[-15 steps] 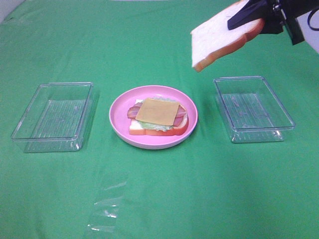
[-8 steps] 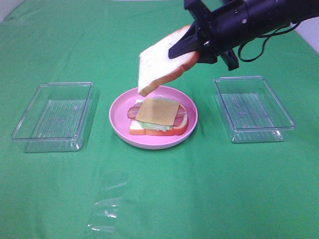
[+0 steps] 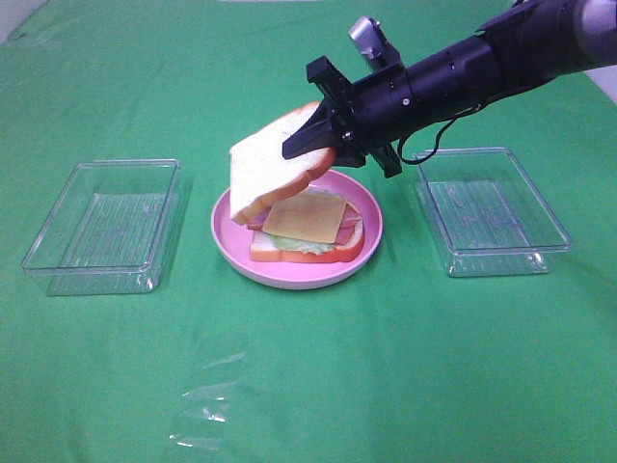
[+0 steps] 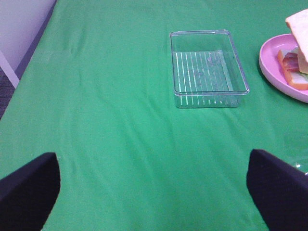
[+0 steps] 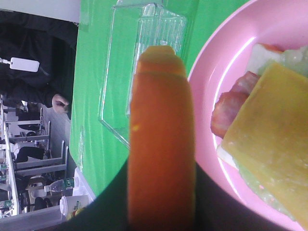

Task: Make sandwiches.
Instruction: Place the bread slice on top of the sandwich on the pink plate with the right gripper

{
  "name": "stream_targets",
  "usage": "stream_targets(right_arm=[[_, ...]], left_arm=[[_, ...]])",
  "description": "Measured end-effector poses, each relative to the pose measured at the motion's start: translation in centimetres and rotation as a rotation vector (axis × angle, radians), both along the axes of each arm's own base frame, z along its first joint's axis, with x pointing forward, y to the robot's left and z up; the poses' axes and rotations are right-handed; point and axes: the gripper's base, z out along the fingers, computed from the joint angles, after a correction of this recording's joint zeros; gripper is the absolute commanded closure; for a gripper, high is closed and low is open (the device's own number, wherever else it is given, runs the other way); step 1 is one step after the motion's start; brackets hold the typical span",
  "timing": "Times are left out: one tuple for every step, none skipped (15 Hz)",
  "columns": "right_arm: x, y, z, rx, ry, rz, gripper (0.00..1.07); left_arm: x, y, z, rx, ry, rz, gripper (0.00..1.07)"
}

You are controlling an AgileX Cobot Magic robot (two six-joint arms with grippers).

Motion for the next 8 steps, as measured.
stream_targets(right_arm=[[0.7, 0.2, -0.5, 0.003, -0.001, 0.003, 1.07], [0.9, 0.2, -0.6, 0.001, -0.005, -0.004, 1.07], [1.0, 0.1, -0.7, -0.017, -0.013, -0.006, 1.07], [1.0, 0.0, -0.9, -0.041, -0.013, -0.005, 1.07], [1.0, -0.1, -1.0, -0.059, -0.015, -0.005, 1.07], [1.0, -0.3, -1.3, -0.092, -0.016, -0.004, 1.07], [1.0, -0.5, -1.6, -0.135, -0.013, -0.003, 1.07], [1.0, -0.6, -1.7, -0.145, -0.015, -0.004, 1.07]], left_arm=[[0.0, 0.0, 0.0, 0.000, 0.000, 0.000, 0.09], [0.0, 0.0, 0.0, 0.000, 0.000, 0.000, 0.09], [0.0, 0.0, 0.0, 0.000, 0.000, 0.000, 0.09], [0.0, 0.0, 0.0, 0.000, 0.000, 0.000, 0.09], [0.0, 0.0, 0.0, 0.000, 0.000, 0.000, 0.09], [0.0, 0.0, 0.0, 0.000, 0.000, 0.000, 0.09], [0.0, 0.0, 0.0, 0.000, 0.000, 0.000, 0.09], [0.0, 0.0, 0.0, 0.000, 0.000, 0.000, 0.09]])
